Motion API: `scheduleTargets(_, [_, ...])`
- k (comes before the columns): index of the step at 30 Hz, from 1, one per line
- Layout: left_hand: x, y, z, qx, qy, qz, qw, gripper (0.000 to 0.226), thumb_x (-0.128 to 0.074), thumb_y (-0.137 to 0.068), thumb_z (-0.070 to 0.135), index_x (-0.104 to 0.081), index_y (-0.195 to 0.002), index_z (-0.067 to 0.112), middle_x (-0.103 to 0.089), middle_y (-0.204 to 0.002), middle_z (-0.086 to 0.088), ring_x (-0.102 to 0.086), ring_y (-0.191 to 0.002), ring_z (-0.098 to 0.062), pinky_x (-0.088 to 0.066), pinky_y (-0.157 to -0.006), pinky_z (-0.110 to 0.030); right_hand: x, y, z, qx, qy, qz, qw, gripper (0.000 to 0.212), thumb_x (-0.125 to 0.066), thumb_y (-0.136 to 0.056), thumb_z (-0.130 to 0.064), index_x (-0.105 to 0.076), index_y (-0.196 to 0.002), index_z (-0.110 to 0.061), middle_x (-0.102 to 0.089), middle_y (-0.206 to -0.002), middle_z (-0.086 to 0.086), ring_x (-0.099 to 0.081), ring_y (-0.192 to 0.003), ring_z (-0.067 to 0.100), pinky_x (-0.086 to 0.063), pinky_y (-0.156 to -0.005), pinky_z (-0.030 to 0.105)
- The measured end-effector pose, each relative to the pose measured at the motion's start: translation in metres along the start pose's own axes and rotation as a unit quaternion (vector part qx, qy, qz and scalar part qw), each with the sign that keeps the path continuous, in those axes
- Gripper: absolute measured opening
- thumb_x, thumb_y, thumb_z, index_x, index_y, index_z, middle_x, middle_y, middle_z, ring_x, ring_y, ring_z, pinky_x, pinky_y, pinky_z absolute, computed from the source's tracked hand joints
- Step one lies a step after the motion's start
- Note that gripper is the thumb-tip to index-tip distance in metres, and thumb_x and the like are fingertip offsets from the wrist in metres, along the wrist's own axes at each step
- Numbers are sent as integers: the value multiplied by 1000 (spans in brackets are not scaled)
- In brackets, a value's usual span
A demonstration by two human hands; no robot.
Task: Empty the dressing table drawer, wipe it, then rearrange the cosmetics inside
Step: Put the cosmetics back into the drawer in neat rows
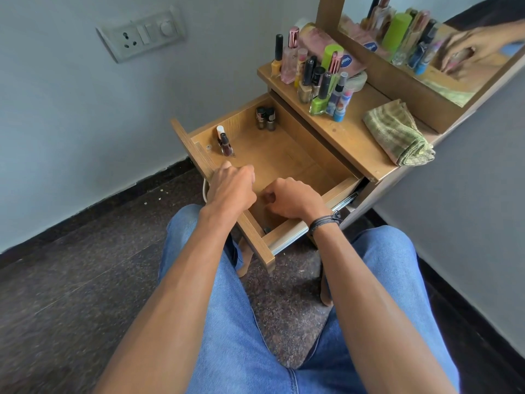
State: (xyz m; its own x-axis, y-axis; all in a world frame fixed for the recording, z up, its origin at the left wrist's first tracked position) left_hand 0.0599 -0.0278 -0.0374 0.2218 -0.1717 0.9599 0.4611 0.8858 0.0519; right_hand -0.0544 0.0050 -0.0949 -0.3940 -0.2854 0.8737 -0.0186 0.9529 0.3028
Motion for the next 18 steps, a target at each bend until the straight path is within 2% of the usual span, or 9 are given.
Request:
scheduleTargets(4, [2,2,0,4,16,-33,999,27,-60,-90,0,-67,-109,17,-71,-101,-8,-51,-113,-27,-48,-91,-39,-2,-4,-9,20,-17,19,999,33,-67,-93,-31,-70,-126,-35,-74,-103,1,-70,-87,26,-61,-78,42])
scheduleTargets(8, [13,5,-3,19,48,-42,998,29,-61,-92,2,-67,-116,17,-69,-106,-7,-52,-113,-23,-49,-92,-39,-6,-8,-16,32,-22,28,999,30,-66,-95,-32,-71,-125,-31,-75,-104,2,-72,-90,27,-61,-80,42])
scheduleTargets(10, [24,6,-6,24,67,-27,997,33,-66,-92,6,-65,-123,18,-67,-112,-4,-52,-115,-21,-46,-94,-37,-7,-9,-18,32,-26,29,999,26,-64,-96,-34,-73,-121,-30,-75,-102,2,-72,-89,26,-62,-79,42])
scheduleTargets(12, [36,6,-11,32,87,-5,996,39,-62,-91,-1,-65,-126,16,-63,-111,0,-51,-115,-21,-43,-93,-35,-9,-12,-18,31,-35,27,999,24,-64,-96,-34,-74,-118,-34,-75,-101,0,-72,-87,24,-62,-80,41])
scheduleTargets(14, [46,7,-18,42,102,30,993,44,-54,-91,-9,-66,-125,15,-56,-105,5,-50,-110,-20,-43,-90,-33,-10,-13,-18,35,-40,22,998,24,-63,-98,-35,-74,-119,-35,-75,-100,-1,-71,-85,22,-61,-78,39])
scheduleTargets(16, [50,7,-25,50,120,59,990,44,-49,-92,-11,-68,-122,14,-50,-94,9,-49,-108,-19,-42,-88,-31,-11,-14,-20,42,-30,22,998,25,-61,-100,-37,-74,-121,-34,-73,-98,-1,-67,-80,21,-56,-71,32])
scheduleTargets(18, [45,5,-32,60,149,69,985,42,-47,-94,-9,-70,-118,16,-51,-99,9,-51,-113,-19,-44,-90,-32,-13,-15,-22,50,-19,25,998,27,-58,-102,-41,-74,-120,-32,-72,-99,0,-67,-80,22,-50,-67,30])
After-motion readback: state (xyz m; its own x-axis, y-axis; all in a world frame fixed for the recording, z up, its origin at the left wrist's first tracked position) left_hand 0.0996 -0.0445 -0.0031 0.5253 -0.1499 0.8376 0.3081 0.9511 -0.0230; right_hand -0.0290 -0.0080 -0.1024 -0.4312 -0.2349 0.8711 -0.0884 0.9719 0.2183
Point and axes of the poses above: each hand's wrist, its own y-axis away from the middle knuckle, its own x-axis out of the back of the hand, z = x × y, the point moved 7 cm from there along -y, towards the middle knuckle
